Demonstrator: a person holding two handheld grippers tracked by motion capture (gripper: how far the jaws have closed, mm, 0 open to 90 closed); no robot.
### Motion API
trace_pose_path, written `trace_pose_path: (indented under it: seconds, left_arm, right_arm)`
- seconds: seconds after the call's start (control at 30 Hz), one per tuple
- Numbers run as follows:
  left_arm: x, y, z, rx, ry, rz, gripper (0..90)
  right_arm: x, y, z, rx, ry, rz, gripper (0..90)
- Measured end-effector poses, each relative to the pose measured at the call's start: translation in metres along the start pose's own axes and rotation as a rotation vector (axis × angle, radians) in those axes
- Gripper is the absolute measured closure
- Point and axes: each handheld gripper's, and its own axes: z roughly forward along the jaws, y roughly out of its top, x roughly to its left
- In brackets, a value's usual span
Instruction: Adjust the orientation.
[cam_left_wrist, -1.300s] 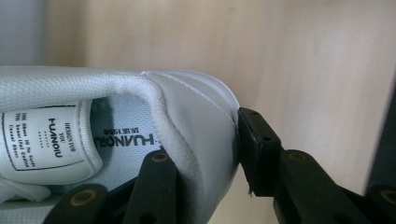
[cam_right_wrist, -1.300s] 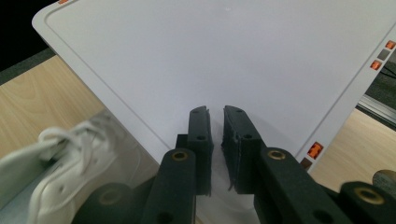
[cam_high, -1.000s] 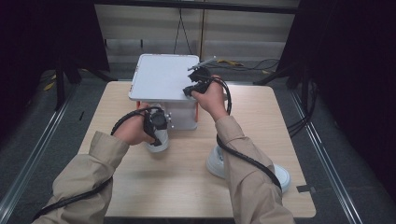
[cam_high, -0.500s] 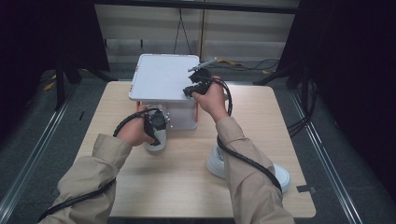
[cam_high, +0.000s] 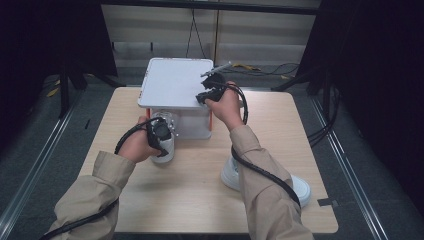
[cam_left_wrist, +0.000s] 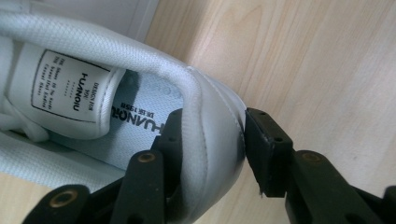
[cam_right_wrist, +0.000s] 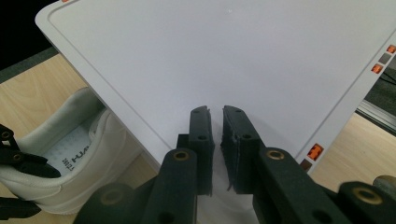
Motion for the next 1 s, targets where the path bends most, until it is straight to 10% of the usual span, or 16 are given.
trace_pose_path:
  seconds: [0.3,0.63,1.0]
  left_arm:
    - [0.02,0.012,0.011,-0.054,0.04,-0.031,61.4]
    - [0.012,0.005,-0.008,-0.13,0.107,-0.028,52.2]
    - [-0.011,0.004,-0.041,-0.148,0.075,-0.014,55.8]
  right_arm:
    - [-0.001,-0.001,0.0,-0.002,0.011,0.0,82.5]
    - [-0.002,0.0,0.001,-0.001,0.018,-0.006,82.5]
    - [0.0,0.001,0.0,0.003,0.008,0.001,82.5]
